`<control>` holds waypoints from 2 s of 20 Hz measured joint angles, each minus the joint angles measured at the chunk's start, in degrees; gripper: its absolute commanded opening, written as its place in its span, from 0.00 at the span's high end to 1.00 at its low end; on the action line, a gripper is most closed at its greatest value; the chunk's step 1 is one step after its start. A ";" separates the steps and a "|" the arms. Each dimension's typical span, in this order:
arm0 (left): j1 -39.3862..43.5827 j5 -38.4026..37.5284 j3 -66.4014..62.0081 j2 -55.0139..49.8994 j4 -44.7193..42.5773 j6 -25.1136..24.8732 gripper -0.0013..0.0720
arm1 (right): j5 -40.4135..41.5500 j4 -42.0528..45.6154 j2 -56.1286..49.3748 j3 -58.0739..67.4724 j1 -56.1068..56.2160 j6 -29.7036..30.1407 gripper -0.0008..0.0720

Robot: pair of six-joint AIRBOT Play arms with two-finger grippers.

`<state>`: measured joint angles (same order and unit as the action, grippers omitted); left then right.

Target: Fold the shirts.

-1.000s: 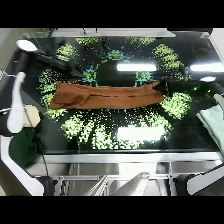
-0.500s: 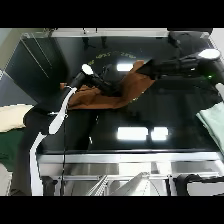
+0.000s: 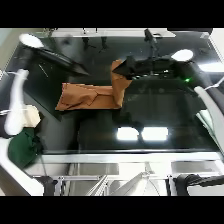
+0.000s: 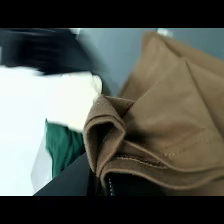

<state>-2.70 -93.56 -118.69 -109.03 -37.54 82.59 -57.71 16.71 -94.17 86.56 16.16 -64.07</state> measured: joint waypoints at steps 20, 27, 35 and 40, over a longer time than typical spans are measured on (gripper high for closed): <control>-25.92 7.56 14.03 25.77 0.13 -6.45 0.95 | -9.81 8.09 -23.52 28.98 5.84 -9.97 0.95; -20.72 6.97 14.14 25.83 0.11 -8.24 0.95 | -13.03 25.55 -25.16 22.97 0.35 -21.03 0.02; -18.97 6.56 14.14 25.83 -0.33 -9.94 0.95 | -7.69 5.79 -35.36 22.21 3.10 -16.24 0.46; -18.97 6.05 14.14 25.86 -0.33 -10.21 0.95 | -7.10 -9.99 -36.24 22.67 6.47 -6.78 0.96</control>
<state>-21.67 -87.50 -104.55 -83.18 -37.87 72.38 -64.82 6.72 -130.41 109.23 22.63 -70.85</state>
